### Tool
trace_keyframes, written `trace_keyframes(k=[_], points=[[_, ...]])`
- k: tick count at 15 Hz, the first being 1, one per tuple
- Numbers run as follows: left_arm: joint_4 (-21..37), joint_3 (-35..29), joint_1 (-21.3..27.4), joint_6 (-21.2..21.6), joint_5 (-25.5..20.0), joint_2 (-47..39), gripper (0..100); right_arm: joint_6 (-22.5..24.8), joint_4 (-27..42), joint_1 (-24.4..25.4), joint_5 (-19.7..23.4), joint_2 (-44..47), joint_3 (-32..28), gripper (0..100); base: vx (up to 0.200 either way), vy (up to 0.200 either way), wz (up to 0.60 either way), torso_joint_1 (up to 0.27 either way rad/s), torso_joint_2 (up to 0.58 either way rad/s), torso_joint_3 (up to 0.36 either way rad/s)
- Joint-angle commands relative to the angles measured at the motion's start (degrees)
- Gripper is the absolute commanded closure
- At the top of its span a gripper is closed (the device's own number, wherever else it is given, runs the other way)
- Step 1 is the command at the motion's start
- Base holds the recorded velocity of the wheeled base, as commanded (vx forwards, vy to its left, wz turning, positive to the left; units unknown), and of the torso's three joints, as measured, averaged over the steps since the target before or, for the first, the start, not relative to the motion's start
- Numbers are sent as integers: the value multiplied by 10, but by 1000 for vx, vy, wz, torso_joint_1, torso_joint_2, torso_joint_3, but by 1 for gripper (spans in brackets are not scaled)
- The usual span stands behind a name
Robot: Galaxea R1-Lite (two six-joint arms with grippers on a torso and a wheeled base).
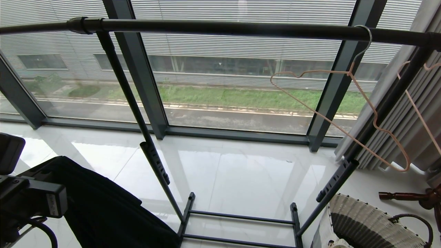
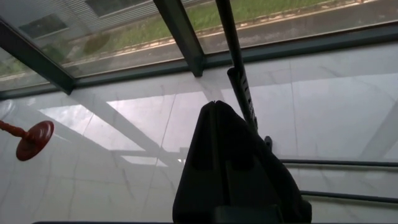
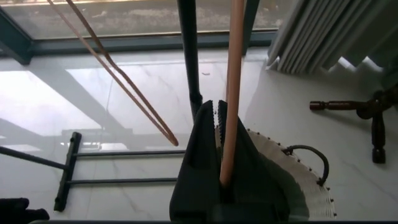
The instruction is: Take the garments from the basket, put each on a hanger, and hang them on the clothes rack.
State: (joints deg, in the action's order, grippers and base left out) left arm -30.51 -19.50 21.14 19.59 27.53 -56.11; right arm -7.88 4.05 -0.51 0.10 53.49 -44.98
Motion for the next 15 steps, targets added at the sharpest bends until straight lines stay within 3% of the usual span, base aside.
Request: trace_keyframes(k=[1, 7, 10, 11, 12, 13, 15], points=[[-1, -1, -6, 1, 0, 1, 100, 1, 2, 1, 0, -31, 16, 100, -200, 0, 0, 7, -2, 2], [-1, 0, -6, 1, 0, 1, 100, 10, 25, 2, 9, -54, 18, 100, -200, 0, 0, -1, 1, 8], [-1, 1, -5, 1, -2, 3, 100, 17, 24, 2, 74, -78, 6, 100, -67, 0, 0, 1, -2, 1], [-1, 0, -2, 1, -5, 4, 100, 48, 25, 12, 130, -96, -2, 100, 0, 0, 0, 0, 0, 0], [-2, -2, 0, 0, -5, 4, 100, 59, 25, 18, 145, -102, -4, 100, 0, 0, 0, 0, 0, 0], [-2, -10, 18, -1, -5, 4, 100, 102, 25, 53, 178, -110, -5, 100, 0, 0, 0, 0, 0, 0], [-2, -42, 44, -3, -8, -7, 100, 146, 39, 127, 199, -112, -5, 100, 0, 0, 0, 0, 0, 0]])
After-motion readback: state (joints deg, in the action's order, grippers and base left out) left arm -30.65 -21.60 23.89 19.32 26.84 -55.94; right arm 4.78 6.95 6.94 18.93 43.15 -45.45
